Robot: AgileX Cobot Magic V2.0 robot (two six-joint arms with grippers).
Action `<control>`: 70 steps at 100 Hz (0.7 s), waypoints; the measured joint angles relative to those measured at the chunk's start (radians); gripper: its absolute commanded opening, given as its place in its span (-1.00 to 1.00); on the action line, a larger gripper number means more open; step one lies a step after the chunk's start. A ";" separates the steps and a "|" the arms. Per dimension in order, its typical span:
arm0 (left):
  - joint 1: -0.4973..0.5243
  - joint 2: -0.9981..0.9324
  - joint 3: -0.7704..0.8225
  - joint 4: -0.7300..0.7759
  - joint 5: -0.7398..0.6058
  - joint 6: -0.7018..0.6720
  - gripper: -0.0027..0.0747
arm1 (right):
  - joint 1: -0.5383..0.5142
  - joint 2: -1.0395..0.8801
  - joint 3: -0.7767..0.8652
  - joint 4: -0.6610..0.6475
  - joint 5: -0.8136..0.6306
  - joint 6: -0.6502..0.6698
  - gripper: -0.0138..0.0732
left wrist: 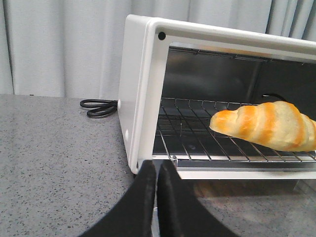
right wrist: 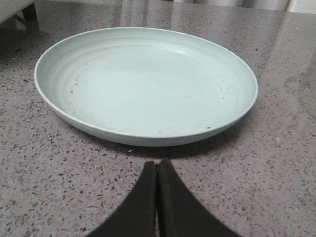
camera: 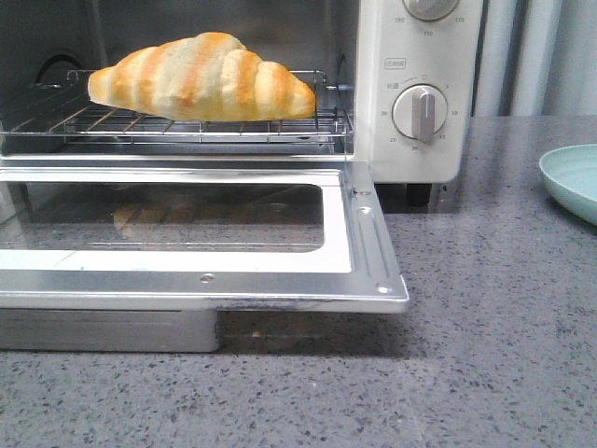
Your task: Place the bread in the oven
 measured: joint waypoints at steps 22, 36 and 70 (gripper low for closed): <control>0.000 0.000 0.000 0.000 0.000 0.000 -0.99 | 0.000 0.000 0.000 0.001 0.000 -0.002 -0.85; 0.000 0.000 0.032 0.008 -0.008 0.062 -0.99 | 0.000 0.000 0.000 0.001 0.000 -0.002 -0.85; 0.202 0.000 0.151 -0.044 -0.021 0.098 -0.99 | 0.000 0.000 0.000 0.001 0.000 -0.002 -0.85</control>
